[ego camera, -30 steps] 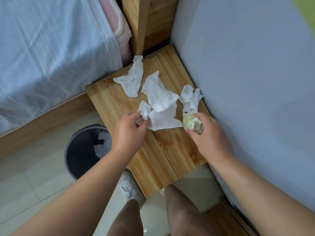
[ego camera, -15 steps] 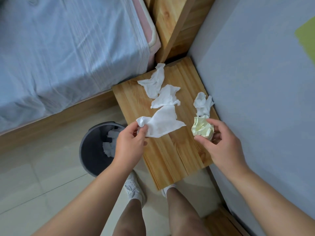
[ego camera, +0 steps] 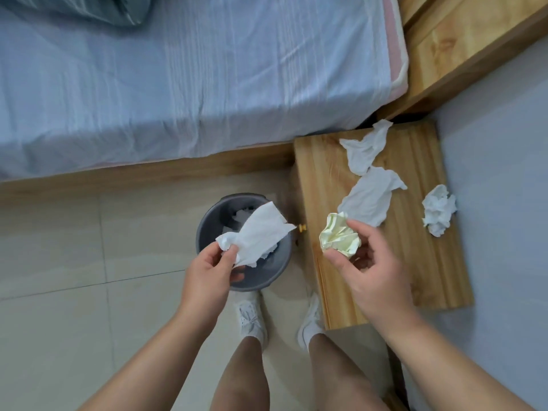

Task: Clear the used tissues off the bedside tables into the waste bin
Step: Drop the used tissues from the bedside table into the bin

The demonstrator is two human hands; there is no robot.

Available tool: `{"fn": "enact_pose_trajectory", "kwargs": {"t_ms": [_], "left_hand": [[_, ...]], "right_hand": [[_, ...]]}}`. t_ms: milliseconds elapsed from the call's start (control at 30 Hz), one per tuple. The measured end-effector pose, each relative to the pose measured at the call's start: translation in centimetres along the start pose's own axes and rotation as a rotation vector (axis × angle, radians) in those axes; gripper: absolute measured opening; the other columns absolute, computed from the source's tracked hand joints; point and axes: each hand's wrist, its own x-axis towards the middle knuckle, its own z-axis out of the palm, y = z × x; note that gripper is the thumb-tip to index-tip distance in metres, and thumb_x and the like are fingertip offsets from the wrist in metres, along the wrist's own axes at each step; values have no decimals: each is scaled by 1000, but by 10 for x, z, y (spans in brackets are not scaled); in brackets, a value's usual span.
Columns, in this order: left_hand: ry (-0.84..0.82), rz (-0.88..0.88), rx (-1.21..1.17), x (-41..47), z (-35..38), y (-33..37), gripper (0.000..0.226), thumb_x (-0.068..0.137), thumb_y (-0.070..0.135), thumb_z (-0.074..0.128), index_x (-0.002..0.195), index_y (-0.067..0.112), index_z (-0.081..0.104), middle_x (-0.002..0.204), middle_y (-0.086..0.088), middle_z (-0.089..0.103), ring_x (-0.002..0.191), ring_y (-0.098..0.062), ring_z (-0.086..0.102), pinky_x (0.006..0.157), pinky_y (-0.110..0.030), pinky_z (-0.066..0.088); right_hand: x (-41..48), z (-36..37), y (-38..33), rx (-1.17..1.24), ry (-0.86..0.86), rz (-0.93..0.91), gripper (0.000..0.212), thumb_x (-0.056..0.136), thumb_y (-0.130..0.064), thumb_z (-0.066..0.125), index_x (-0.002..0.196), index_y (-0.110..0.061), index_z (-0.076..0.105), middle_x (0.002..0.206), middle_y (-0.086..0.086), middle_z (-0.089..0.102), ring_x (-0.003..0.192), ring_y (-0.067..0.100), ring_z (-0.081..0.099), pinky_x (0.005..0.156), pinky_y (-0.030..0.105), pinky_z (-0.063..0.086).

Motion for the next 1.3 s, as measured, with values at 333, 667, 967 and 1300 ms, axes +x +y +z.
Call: {"fn": "enact_pose_trajectory", "kwargs": {"t_ms": [333, 667, 967, 1300], "left_hand": [[96, -61, -17, 47, -54, -68, 19, 108, 31, 58, 100, 35, 75, 80, 12, 79, 63, -1, 68, 60, -26, 59], [-123, -231, 208, 68, -37, -89, 51, 106, 58, 50, 149, 31, 52, 124, 15, 66, 90, -16, 78, 60, -30, 52], [-120, -50, 316, 42, 5, -42, 23, 109, 50, 49, 111, 36, 68, 109, 12, 74, 78, -8, 77, 59, -29, 61], [-238, 332, 562, 18, 137, 46, 57, 101, 54, 62, 153, 38, 45, 129, 19, 64, 115, -2, 63, 95, -32, 54]], "right_hand": [[33, 111, 33, -233, -228, 1, 59, 86, -61, 72, 139, -47, 51, 130, -24, 64, 117, -2, 61, 98, 32, 56], [50, 135, 71, -468, -357, 132, 80, 92, -55, 69, 160, -38, 31, 154, -5, 49, 125, 16, 59, 99, 36, 52], [37, 60, 36, -386, -279, 139, 55, 96, -44, 65, 150, -38, 51, 135, -16, 57, 103, 2, 60, 83, 26, 47], [43, -85, 40, -497, 191, 147, 43, 96, -33, 68, 139, -29, 64, 130, -9, 67, 116, 15, 62, 89, 30, 50]]}}
